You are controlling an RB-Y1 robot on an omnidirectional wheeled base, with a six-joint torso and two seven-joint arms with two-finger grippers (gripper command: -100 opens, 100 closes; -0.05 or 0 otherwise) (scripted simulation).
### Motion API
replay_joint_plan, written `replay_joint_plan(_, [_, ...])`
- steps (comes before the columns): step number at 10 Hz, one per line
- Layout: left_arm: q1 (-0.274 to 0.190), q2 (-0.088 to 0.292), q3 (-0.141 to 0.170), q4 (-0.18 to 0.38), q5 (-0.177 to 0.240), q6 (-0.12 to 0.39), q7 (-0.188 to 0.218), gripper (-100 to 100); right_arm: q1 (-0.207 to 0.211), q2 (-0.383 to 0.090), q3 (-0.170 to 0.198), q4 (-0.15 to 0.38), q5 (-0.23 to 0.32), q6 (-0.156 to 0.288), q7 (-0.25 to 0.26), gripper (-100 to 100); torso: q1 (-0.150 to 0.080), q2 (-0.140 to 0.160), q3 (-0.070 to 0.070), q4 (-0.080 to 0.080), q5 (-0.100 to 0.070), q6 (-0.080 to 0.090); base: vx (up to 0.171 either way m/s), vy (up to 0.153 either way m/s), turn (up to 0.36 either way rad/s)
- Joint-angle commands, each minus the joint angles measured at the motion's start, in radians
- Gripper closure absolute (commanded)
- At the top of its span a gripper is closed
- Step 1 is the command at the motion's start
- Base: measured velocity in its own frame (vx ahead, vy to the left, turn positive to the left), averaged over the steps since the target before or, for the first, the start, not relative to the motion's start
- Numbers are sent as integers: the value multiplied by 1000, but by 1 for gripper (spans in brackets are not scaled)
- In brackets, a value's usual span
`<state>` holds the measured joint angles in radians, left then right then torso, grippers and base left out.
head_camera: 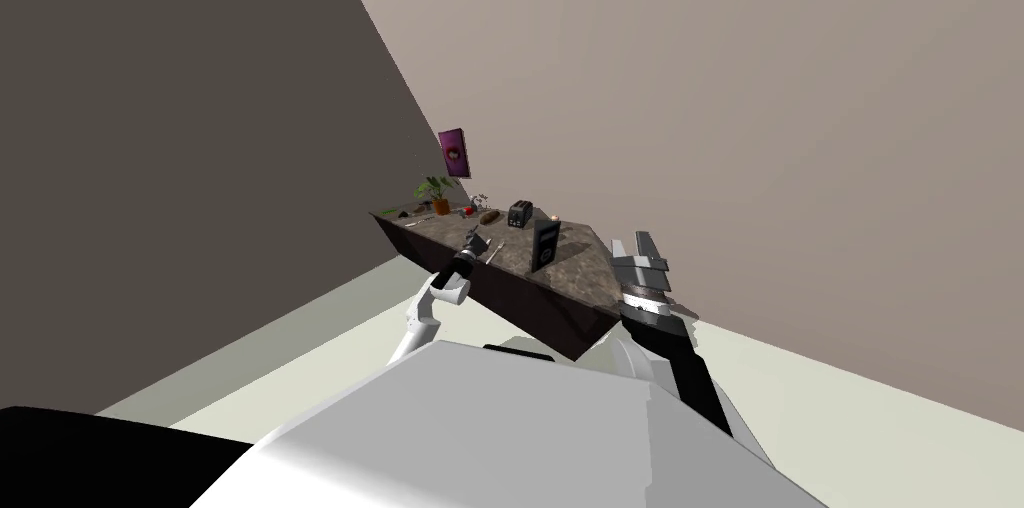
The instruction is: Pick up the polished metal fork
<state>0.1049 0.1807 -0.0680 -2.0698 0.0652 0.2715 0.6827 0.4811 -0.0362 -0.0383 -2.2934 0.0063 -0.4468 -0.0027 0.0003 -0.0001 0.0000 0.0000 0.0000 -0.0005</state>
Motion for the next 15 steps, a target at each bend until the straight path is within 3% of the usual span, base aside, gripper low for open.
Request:
replay_joint_plan(1, [-40,6,-3,33,21,50,50,-100,0,0,0,0,0,0,0,0,0,0,0,0,0,0,0,3,-91])
replay_joint_plan(4, [-76,9,-6,64,37,131,136,-100,0,0,0,0,0,0,0,0,0,0,0,0,0,0,2,5,-70])
replay_joint_plan(5, [-76,9,-6,64,37,142,139,-100,0,0,0,0,0,0,0,0,0,0,0,0,0,0,2,3,14])
replay_joint_plan(6, [-111,12,-9,95,53,181,182,-100,0,0,0,0,0,0,0,0,0,0,0,0,0,0,5,3,-87])
replay_joint_plan(9, [-146,15,-13,128,69,261,256,-100,0,0,0,0,0,0,0,0,1,-1,-1,0,0,0,10,12,-71])
replay_joint_plan(10, [-146,15,-13,128,69,265,256,-100,0,0,0,0,0,0,0,0,1,-1,-1,0,0,0,5,7,0])
replay_joint_plan(11, [-181,18,-16,160,84,306,301,-100,0,0,0,0,0,0,0,0,0,0,0,0,0,0,11,13,-83])
replay_joint_plan(12, [-181,18,-16,160,84,327,312,-100,0,0,0,0,0,0,0,0,1,-1,0,0,0,0,13,15,-71])
replay_joint_plan(15, [-250,26,-21,225,113,410,400,-100,0,0,0,0,0,0,0,0,1,-1,-1,0,0,0,21,22,-74])
